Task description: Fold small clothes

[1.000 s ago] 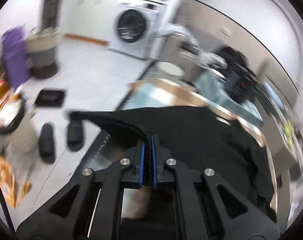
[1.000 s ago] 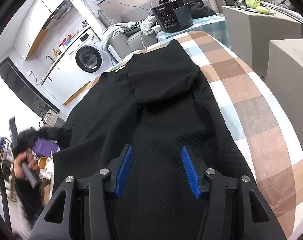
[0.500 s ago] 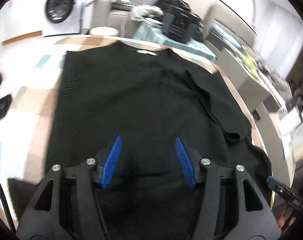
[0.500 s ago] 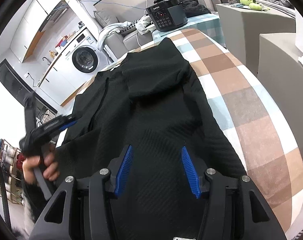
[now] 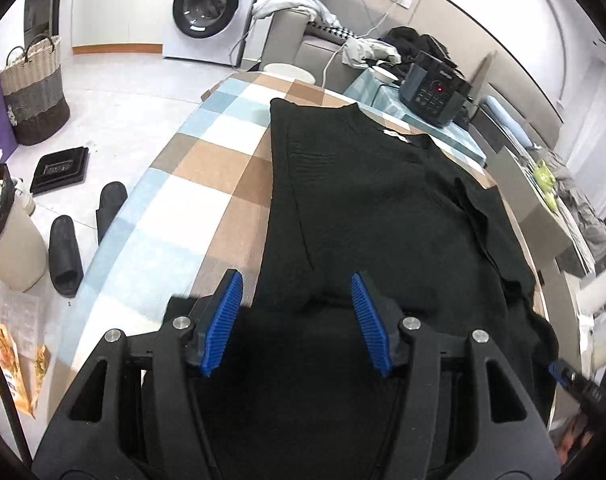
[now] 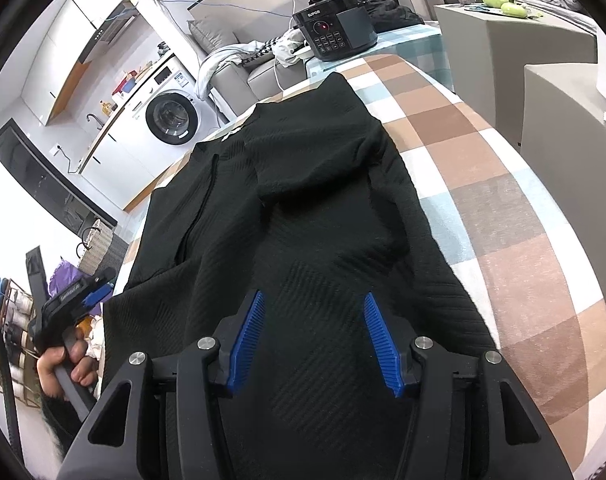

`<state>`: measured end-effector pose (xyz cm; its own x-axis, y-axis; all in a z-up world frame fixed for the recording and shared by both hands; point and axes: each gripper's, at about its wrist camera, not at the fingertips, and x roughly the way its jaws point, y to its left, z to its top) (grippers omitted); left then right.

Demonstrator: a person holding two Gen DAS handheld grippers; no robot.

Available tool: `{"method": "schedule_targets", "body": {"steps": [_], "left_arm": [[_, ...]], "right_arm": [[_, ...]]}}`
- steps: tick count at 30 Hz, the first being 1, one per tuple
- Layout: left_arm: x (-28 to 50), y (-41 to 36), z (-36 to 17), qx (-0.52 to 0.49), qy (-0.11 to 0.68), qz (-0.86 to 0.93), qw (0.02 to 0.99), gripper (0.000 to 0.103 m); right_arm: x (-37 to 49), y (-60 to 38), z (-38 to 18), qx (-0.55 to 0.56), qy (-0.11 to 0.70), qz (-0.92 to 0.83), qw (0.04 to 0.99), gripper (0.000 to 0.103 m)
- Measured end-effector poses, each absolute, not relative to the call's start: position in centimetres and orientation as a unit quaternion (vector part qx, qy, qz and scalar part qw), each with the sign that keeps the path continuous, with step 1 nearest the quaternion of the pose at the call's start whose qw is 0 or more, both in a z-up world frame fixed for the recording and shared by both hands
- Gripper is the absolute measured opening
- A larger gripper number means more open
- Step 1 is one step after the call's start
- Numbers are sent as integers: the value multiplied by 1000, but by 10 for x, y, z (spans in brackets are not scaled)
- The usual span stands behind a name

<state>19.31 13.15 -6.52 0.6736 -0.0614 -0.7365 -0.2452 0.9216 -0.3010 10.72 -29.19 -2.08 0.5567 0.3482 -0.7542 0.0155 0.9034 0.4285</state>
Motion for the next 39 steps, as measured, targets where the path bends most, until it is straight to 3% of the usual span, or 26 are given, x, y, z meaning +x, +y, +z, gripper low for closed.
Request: {"method": "schedule_targets", "body": {"steps": [6,9,11,20,23,39], "left_arm": [[149,127,-50,-170,390,68,903,54],[132,127,-50,-161,392,87,901,70],[115,133,-53,-163,392,100,900,75],[66,148,-86,-178,422,123,880,75],[57,148,-95,-178,428,125,877,75],[58,131,-114,-152,456,117,869,75]], "right_arm": [[98,-311,-8,187,447,77,871,73],[92,-325,-6,167,445,68,877,84],[88,-333,-11,158,451,58,876,84],[67,-355,-35,180,465,66,864,84],[64,-357,-40,177,470,66,862,79],[53,-356,-45,186,473,81,858,79]]}}
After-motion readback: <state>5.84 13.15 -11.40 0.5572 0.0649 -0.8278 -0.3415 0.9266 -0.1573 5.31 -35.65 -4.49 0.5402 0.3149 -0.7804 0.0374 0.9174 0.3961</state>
